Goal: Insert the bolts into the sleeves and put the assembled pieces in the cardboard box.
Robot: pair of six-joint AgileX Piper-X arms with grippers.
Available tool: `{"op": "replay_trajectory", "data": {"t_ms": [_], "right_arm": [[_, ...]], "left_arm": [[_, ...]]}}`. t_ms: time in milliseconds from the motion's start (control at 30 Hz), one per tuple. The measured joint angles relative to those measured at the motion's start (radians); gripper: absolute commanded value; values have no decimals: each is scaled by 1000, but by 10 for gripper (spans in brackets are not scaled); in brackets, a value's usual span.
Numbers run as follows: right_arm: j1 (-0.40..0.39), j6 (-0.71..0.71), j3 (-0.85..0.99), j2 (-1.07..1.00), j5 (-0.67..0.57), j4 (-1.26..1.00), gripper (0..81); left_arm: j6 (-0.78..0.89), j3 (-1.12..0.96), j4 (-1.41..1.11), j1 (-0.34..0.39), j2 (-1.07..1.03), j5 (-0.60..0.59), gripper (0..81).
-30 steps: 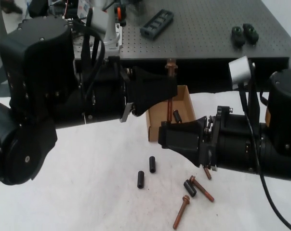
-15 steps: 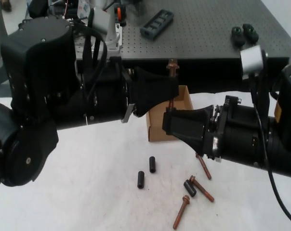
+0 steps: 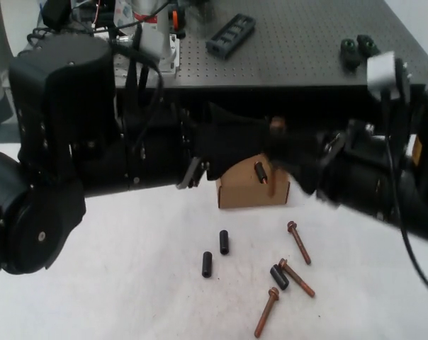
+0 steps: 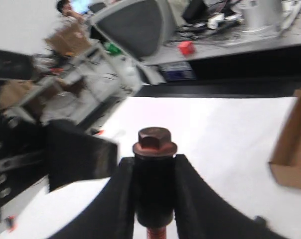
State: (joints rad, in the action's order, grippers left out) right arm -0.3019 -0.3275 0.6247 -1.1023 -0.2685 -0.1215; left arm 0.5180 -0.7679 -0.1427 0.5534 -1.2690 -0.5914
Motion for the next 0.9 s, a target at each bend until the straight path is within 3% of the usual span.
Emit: {"op": "replay_trajectory", "data": {"t_ms": [167, 333, 433, 733, 800, 900], "right_arm": [[56, 172, 266, -265, 94, 226, 18], [66, 297, 592, -591, 232, 434, 18], [65, 327, 775, -774, 269, 542, 18], [67, 333, 1091, -1101, 280, 736, 4], [72, 335, 1125, -1125, 280, 765, 53], [84, 335, 1143, -1128, 280, 796, 197]], "left_arm": [[-116, 0, 112, 0, -17, 121, 477], [-211, -22, 215, 0, -107, 165, 386], [-276, -89, 381, 0, -207, 176, 381], [-323, -268, 600, 0, -433, 261, 381], [-326, -294, 626, 0, -459, 274, 381], [-327, -362, 688, 0, -522, 294, 381]]}}
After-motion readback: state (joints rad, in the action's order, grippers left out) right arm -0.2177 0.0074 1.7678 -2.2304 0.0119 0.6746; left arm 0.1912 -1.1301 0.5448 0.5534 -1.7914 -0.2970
